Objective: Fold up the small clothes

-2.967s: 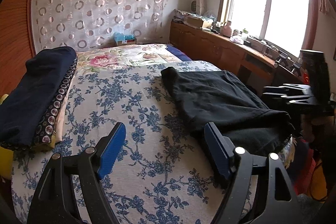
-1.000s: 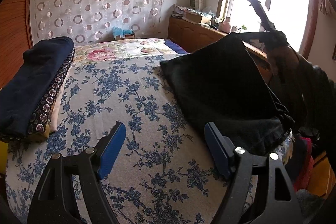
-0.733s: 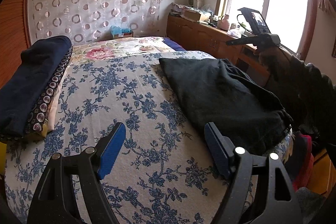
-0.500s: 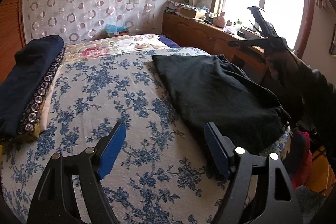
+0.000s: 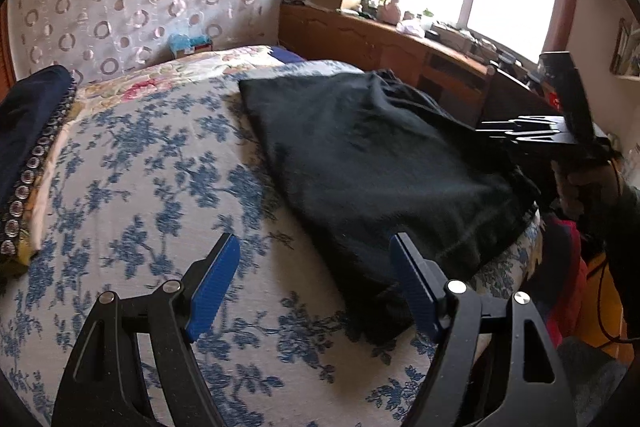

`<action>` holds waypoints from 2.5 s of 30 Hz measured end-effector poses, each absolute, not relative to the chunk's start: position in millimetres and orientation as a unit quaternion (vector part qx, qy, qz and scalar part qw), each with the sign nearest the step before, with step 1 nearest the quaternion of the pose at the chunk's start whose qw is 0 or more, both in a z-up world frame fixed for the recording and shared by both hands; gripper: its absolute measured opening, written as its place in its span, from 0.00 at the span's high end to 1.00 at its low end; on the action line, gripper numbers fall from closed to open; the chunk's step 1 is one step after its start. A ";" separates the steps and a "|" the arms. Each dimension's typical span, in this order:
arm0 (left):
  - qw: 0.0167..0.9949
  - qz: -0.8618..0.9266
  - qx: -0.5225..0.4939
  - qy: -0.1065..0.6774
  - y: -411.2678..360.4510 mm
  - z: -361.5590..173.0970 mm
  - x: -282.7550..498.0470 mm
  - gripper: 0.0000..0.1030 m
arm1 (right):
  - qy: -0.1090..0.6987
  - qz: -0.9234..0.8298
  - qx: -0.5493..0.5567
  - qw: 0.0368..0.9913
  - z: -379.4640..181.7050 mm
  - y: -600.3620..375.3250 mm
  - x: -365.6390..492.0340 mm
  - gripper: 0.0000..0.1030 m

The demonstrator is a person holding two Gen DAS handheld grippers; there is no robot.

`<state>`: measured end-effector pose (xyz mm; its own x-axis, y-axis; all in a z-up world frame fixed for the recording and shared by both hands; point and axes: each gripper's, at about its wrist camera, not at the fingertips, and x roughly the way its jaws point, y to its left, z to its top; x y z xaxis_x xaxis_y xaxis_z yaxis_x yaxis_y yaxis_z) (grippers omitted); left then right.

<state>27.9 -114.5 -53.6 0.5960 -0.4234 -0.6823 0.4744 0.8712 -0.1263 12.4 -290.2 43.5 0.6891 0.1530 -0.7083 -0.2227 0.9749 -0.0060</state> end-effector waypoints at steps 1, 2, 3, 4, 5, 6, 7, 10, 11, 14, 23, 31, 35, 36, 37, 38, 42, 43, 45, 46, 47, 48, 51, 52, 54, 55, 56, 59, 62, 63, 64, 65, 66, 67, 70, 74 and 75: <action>0.891 -0.254 0.036 0.375 -116.7 -54.8 27.7 0.24 | 0.382 0.104 -0.041 0.917 42.7 -293.1 9.0 0.63; 0.890 -0.256 0.038 0.376 -118.8 -55.7 27.0 0.24 | 0.383 0.104 -0.040 0.917 41.6 -295.6 5.0 0.63; 0.889 -0.258 0.041 0.377 -120.9 -56.7 25.9 0.24 | 0.384 0.104 -0.041 0.917 42.5 -296.2 2.6 0.63; 0.888 -0.259 0.042 0.378 -122.2 -57.6 24.7 0.24 | 0.386 0.104 -0.042 0.916 40.7 -299.3 -1.5 0.63; 0.887 -0.260 0.044 0.379 -123.6 -58.4 24.1 0.24 | 0.389 0.104 -0.045 0.914 41.7 -295.4 1.5 0.63; 0.886 -0.261 0.046 0.381 -125.4 -60.0 23.9 0.24 | 0.391 0.102 -0.048 0.913 43.0 -288.9 0.8 0.63; 0.884 -0.262 0.048 0.383 -126.7 -61.3 23.6 0.24 | 0.394 0.098 -0.053 0.912 42.1 -290.5 -1.0 0.63; 0.878 -0.274 0.045 0.389 -128.6 -64.3 23.0 0.26 | 0.399 0.084 -0.054 0.912 41.9 -302.3 -2.1 0.63; 0.877 -0.277 0.042 0.391 -129.3 -64.8 22.5 0.30 | 0.399 0.086 -0.052 0.912 42.7 -303.6 -3.3 0.63; 0.874 -0.280 0.044 0.395 -132.1 -66.7 21.4 0.38 | 0.392 0.086 -0.059 0.914 48.7 -301.1 -6.9 0.63; 0.858 -0.292 0.047 0.420 -132.8 -74.3 15.8 0.45 | 0.349 0.091 -0.057 0.931 63.8 -277.5 -28.3 0.55; 0.841 -0.330 0.037 0.427 -131.6 -74.4 9.2 0.79 | 0.344 0.121 -0.063 0.929 52.5 -263.6 -36.5 0.52; 0.850 -0.339 0.021 0.402 -130.7 -53.3 10.3 0.90 | 0.357 0.147 -0.068 0.920 49.3 -254.5 -39.3 0.49; 0.854 -0.341 0.016 0.393 -131.0 -45.5 12.4 0.90 | 0.360 0.155 -0.071 0.917 48.0 -252.3 -40.2 0.49; 0.857 -0.343 0.012 0.384 -131.3 -38.1 14.2 0.90 | 0.364 0.163 -0.074 0.914 46.3 -247.3 -39.8 0.49; 0.861 -0.343 0.009 0.376 -132.0 -30.6 15.6 0.90 | 0.368 0.173 -0.076 0.910 44.3 -244.0 -41.0 0.49; 0.878 -0.339 0.021 0.337 -142.4 0.1 21.3 0.91 | 0.378 0.200 -0.079 0.901 44.1 -236.6 -43.8 0.48; 0.880 -0.340 0.023 0.332 -145.2 5.0 22.8 0.91 | 0.376 0.200 -0.084 0.901 45.4 -235.6 -45.6 0.48; 0.882 -0.340 0.027 0.324 -149.6 13.2 26.5 0.91 | 0.373 0.204 -0.082 0.901 49.1 -236.9 -49.0 0.47; 0.883 -0.340 0.028 0.321 -150.9 15.3 28.2 0.91 | 0.372 0.207 -0.080 0.901 51.1 -237.8 -50.8 0.47; 0.884 -0.339 0.029 0.320 -151.1 16.6 30.6 0.91 | 0.371 0.209 -0.081 0.901 52.3 -238.6 -52.5 0.46; 0.886 -0.337 0.030 0.317 -152.1 18.4 33.2 0.91 | 0.371 0.210 -0.082 0.901 53.0 -238.6 -55.0 0.46; 0.888 -0.334 0.030 0.314 -154.2 20.7 41.2 0.91 | 0.374 0.221 -0.086 0.897 50.0 -233.9 -58.1 0.44; 0.889 -0.332 0.029 0.314 -154.9 20.4 43.6 0.91 | 0.375 0.221 -0.090 0.896 48.3 -233.0 -58.2 0.44; 0.889 -0.330 0.028 0.316 -153.9 18.6 45.7 0.91 | 0.384 0.218 -0.098 0.892 41.2 -230.0 -57.2 0.43; 0.889 -0.330 0.028 0.317 -153.1 17.2 45.9 0.91 | 0.390 0.213 -0.104 0.890 36.9 -231.1 -55.1 0.43; 0.889 -0.329 0.028 0.318 -152.6 16.5 45.4 0.91 | 0.393 0.205 -0.110 0.890 34.1 -231.5 -51.4 0.43; 0.889 -0.326 0.026 0.320 -149.6 13.3 46.2 0.91 | 0.401 0.174 -0.118 0.892 26.6 -239.1 -43.6 0.43; 0.890 -0.324 0.024 0.320 -148.6 12.7 46.4 0.91 | 0.396 0.156 -0.116 0.897 25.9 -245.3 -41.4 0.43; 0.890 -0.323 0.024 0.320 -148.4 12.6 46.7 0.91 | 0.391 0.149 -0.122 0.900 25.8 -243.8 -42.2 0.43; 0.890 -0.323 0.024 0.320 -148.6 12.9 45.9 0.91 | 0.387 0.140 -0.131 0.902 26.1 -243.1 -43.4 0.43; 0.890 -0.323 0.024 0.320 -148.5 12.7 45.9 0.91 | 0.381 0.131 -0.142 0.904 26.0 -242.3 -45.1 0.43; 0.890 -0.323 0.023 0.321 -148.3 12.5 46.0 0.91 | 0.378 0.128 -0.148 0.905 25.2 -241.6 -47.0 0.43; 0.890 -0.322 0.023 0.322 -148.3 12.2 46.4 0.91 | 0.378 0.125 -0.154 0.905 24.0 -240.8 -47.3 0.43; 0.889 -0.322 0.022 0.324 -148.1 10.2 47.4 0.91 | 0.385 0.119 -0.163 0.901 17.6 -239.1 -47.5 0.43; 0.888 -0.322 0.020 0.326 -147.4 8.0 48.3 0.91 | 0.398 0.129 -0.168 0.893 9.4 -239.1 -43.1 0.43; 0.889 -0.321 0.020 0.327 -147.3 7.6 48.6 0.91 | 0.400 0.132 -0.168 0.891 8.9 -240.2 -41.6 0.43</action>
<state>48.6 -147.3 7.6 0.5800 -0.5582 -0.5932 0.5839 0.7927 -0.1751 -41.6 -240.2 8.9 0.6448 0.1010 -0.7576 -0.3694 0.9089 -0.1932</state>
